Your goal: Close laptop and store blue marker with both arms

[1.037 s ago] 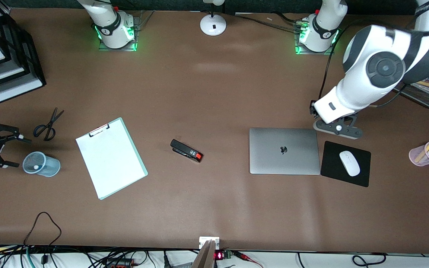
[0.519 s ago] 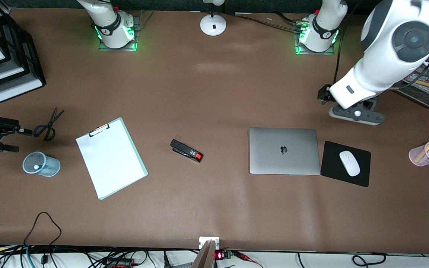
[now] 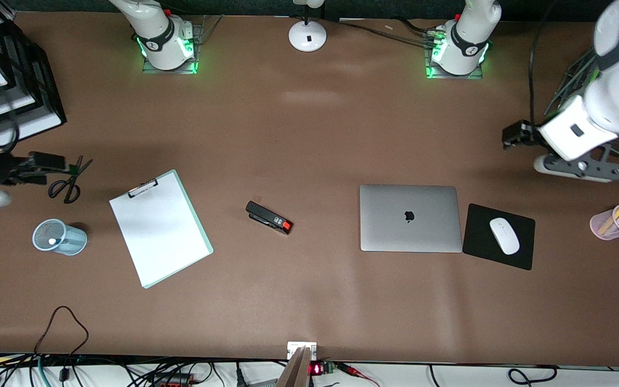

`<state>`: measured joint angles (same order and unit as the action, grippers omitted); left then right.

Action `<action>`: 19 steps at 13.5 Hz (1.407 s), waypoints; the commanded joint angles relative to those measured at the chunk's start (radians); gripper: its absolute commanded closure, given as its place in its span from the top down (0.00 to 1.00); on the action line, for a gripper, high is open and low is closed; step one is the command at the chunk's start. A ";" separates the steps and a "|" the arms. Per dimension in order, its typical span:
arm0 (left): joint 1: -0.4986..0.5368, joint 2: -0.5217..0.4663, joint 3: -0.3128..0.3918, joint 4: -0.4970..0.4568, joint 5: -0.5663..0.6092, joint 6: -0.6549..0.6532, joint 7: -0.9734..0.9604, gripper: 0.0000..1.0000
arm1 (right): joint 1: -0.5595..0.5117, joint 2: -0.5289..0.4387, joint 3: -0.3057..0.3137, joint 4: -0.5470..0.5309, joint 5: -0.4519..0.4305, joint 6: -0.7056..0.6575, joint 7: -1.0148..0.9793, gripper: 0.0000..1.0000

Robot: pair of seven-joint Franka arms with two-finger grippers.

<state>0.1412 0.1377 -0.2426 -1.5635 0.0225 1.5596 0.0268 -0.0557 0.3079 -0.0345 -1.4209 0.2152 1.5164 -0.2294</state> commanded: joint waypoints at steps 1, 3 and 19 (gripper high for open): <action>-0.128 -0.020 0.173 0.004 -0.029 0.030 0.027 1.00 | 0.023 -0.079 -0.005 -0.079 -0.071 0.008 0.097 1.00; -0.166 -0.064 0.229 -0.047 -0.030 0.069 0.030 1.00 | 0.054 -0.128 -0.004 -0.122 -0.105 0.022 0.161 1.00; -0.207 -0.165 0.240 -0.136 -0.012 0.103 0.032 1.00 | 0.131 -0.472 0.005 -0.397 -0.160 0.226 0.222 1.00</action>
<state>-0.0450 -0.0480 -0.0195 -1.7375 0.0075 1.6833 0.0402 0.0710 -0.1516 -0.0344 -1.8344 0.0691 1.7736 -0.0078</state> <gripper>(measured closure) 0.000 0.000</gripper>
